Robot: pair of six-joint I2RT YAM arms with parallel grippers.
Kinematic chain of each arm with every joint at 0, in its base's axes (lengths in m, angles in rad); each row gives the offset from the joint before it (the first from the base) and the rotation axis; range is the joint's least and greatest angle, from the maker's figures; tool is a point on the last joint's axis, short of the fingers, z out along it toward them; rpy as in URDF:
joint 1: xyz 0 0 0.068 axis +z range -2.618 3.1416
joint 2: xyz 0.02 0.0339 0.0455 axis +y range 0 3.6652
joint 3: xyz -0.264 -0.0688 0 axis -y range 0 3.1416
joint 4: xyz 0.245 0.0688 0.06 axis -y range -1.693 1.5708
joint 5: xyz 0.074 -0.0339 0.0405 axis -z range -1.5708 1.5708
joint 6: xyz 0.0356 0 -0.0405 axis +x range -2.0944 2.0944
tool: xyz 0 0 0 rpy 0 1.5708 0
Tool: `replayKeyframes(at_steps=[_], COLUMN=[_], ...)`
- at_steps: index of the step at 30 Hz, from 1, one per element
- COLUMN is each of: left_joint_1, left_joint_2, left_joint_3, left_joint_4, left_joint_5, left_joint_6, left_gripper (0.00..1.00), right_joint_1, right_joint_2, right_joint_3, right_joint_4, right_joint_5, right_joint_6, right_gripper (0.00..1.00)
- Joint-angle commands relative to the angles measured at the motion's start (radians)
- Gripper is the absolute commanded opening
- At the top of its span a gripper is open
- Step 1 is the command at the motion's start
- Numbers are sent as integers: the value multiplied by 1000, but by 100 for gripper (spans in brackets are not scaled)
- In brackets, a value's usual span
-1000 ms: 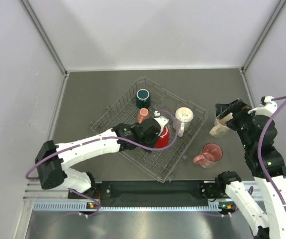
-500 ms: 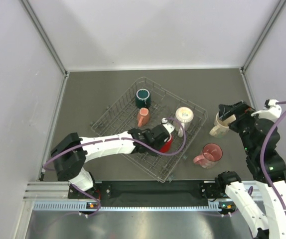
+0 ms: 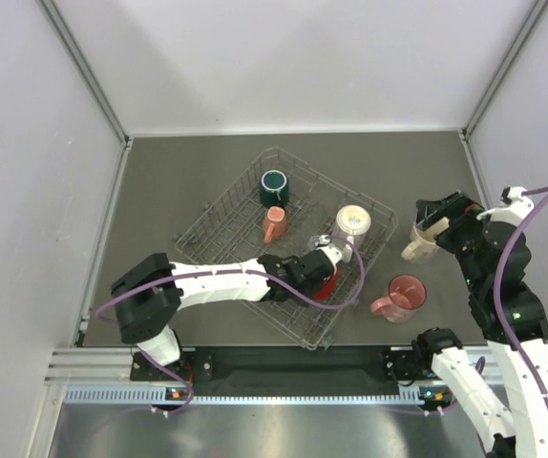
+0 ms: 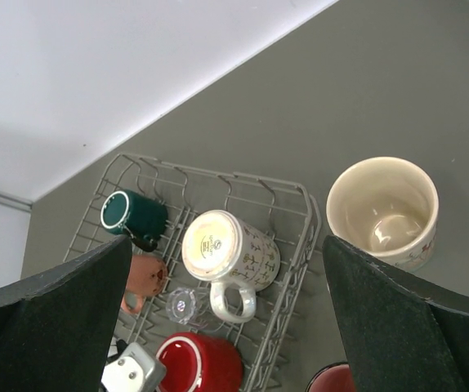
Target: Load the cups into the dish rack
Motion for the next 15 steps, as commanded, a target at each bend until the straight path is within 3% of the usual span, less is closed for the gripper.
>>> replayKeyframes(at_steps=[1, 7, 9, 15], left_joint_1=[-8, -6, -8, -8], left_joint_2=[8, 92, 87, 27], left_joint_3=[6, 71, 60, 28], left_joint_4=[83, -15, -12, 5], left_joint_5=[8, 34, 40, 31], left_joint_6=[-14, -31, -32, -32], left_gripper=[0, 3, 28, 54], right_joint_1=[5, 3, 5, 5], right_joint_2=[10, 18, 21, 18], right_joint_3=[10, 8, 7, -1], right_joint_4=[0, -11, -17, -23], right_joint_5=[-6, -23, -27, -33], right_joint_6=[-3, -9, -11, -12], right_gripper=[100, 100, 100, 100])
